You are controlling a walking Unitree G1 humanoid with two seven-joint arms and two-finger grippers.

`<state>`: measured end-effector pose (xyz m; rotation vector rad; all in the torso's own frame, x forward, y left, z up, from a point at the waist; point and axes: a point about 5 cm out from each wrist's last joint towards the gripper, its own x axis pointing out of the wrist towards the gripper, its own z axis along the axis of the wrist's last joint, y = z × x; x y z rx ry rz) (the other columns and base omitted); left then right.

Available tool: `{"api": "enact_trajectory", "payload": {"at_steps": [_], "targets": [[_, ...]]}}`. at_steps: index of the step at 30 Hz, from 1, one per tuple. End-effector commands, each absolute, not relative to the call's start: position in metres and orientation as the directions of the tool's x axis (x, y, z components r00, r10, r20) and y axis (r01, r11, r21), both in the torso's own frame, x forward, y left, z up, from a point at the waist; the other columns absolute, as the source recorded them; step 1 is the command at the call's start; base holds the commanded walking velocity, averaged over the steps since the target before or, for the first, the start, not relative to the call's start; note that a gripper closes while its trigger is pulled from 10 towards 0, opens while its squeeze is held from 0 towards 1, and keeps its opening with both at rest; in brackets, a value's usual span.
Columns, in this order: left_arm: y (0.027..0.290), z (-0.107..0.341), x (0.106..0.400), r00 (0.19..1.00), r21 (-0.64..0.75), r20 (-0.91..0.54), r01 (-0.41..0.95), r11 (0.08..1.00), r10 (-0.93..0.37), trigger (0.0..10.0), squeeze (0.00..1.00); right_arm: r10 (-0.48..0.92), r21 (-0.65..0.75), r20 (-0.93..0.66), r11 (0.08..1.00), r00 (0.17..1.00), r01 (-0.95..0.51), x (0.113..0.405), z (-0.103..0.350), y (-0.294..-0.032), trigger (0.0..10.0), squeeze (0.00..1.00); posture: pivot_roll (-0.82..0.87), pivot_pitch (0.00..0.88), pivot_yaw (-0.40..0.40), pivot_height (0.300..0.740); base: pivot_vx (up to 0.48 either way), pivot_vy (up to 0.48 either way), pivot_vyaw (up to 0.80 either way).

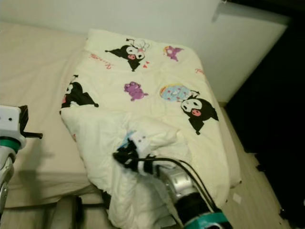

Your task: Clean up the room

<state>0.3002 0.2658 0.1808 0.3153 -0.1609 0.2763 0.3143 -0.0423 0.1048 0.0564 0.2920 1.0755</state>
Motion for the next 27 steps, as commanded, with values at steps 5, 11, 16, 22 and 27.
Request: {"api": "enact_trajectory", "payload": {"at_steps": [5, 11, 16, 22, 27], "targets": [[0.271, 0.188, 0.300, 0.941, 0.267, 0.230, -0.306, 0.914, 0.248, 10.0, 0.00, 0.985, 0.327, 0.171, -0.028, 0.029, -0.945, 0.278, 0.160, -0.015, 10.0, 0.00, 0.22, 0.038, -0.120, 0.558, 0.000, 0.000, 0.00], [0.271, 0.186, 0.300, 0.944, 0.272, 0.227, -0.298, 0.915, 0.240, 10.0, 0.00, 0.965, 0.368, 0.240, -0.192, -0.107, -0.910, 0.254, 0.166, -0.055, 10.0, 0.00, 0.21, 0.029, -0.115, 0.558, 0.000, 0.000, 0.00], [0.265, 0.184, 0.305, 0.948, 0.265, 0.226, -0.283, 0.922, 0.226, 10.0, 0.00, 0.988, 0.435, 0.145, -0.114, -0.055, -0.893, 0.238, 0.146, -0.101, 10.0, 0.00, 0.19, 0.020, -0.110, 0.558, 0.000, 0.000, 0.00], [0.262, 0.189, 0.309, 0.945, 0.261, 0.247, -0.276, 0.925, 0.213, 10.0, 0.00, 0.984, 0.414, 0.166, -0.004, 0.071, -0.910, 0.246, 0.165, -0.132, 10.0, 0.00, 0.19, 0.019, -0.107, 0.558, 0.000, 0.000, 0.00], [0.268, 0.194, 0.309, 0.939, 0.260, 0.266, -0.289, 0.921, 0.219, 10.0, 0.00, 0.884, 0.325, 0.384, 0.140, 0.265, -0.935, 0.278, 0.229, -0.181, 10.0, 0.00, 0.19, 0.015, -0.103, 0.558, 0.000, 0.000, 0.00]]}}
